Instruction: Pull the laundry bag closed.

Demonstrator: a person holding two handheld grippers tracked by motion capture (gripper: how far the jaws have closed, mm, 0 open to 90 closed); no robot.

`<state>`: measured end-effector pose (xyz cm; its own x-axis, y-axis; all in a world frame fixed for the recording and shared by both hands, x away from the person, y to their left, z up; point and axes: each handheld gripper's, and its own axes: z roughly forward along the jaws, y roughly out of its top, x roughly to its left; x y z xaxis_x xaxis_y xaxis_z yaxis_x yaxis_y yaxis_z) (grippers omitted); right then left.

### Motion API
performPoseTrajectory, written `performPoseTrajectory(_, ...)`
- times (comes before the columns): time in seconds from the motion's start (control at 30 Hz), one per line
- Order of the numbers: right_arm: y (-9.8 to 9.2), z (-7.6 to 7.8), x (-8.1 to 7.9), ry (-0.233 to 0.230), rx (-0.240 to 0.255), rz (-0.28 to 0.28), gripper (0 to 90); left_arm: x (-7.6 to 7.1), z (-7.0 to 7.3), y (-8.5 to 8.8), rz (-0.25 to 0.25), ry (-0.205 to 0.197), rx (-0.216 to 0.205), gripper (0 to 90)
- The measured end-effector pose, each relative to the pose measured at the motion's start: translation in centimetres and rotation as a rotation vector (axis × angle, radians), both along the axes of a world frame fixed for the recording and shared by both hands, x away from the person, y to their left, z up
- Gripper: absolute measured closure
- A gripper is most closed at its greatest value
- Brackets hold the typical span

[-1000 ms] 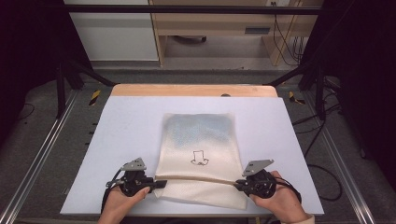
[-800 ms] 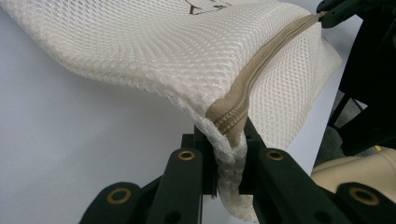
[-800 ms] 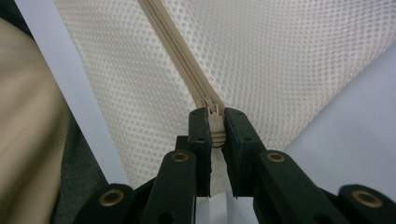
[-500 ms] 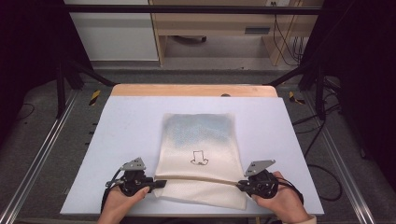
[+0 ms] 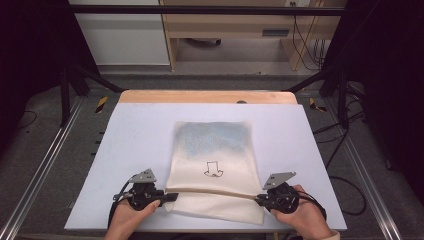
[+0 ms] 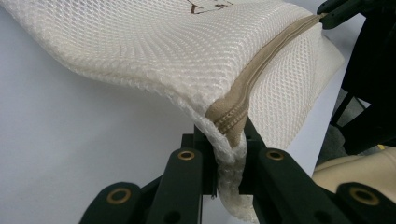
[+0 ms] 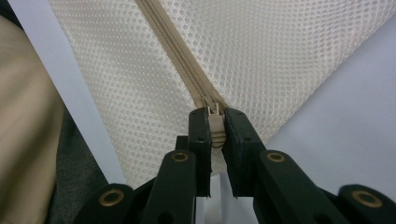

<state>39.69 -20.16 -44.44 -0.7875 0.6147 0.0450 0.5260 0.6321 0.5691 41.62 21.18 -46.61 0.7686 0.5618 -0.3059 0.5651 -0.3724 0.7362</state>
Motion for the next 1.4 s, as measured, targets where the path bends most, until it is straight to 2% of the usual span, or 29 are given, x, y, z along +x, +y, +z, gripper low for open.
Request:
performPoseTrajectory(0.97,-0.47,-0.26,0.02,0.015,-0.017,-0.015,81.8,-0.15,0.08,-0.12,-0.003,-0.004,0.015,82.7)
performPoseTrajectory(1.1,-0.34,-0.34,0.09,0.010,-0.016,-0.013,81.6,-0.27,0.21,-0.22,0.000,-0.010,0.027,80.2)
performPoseTrajectory(1.2,-0.12,-0.48,0.10,0.024,-0.012,-0.022,80.7,-0.34,0.25,-0.23,0.006,-0.009,0.030,75.1)
performPoseTrajectory(1.4,-0.05,-0.56,0.13,0.024,-0.016,-0.017,80.5,-0.43,0.29,-0.30,0.006,-0.005,0.034,73.0)
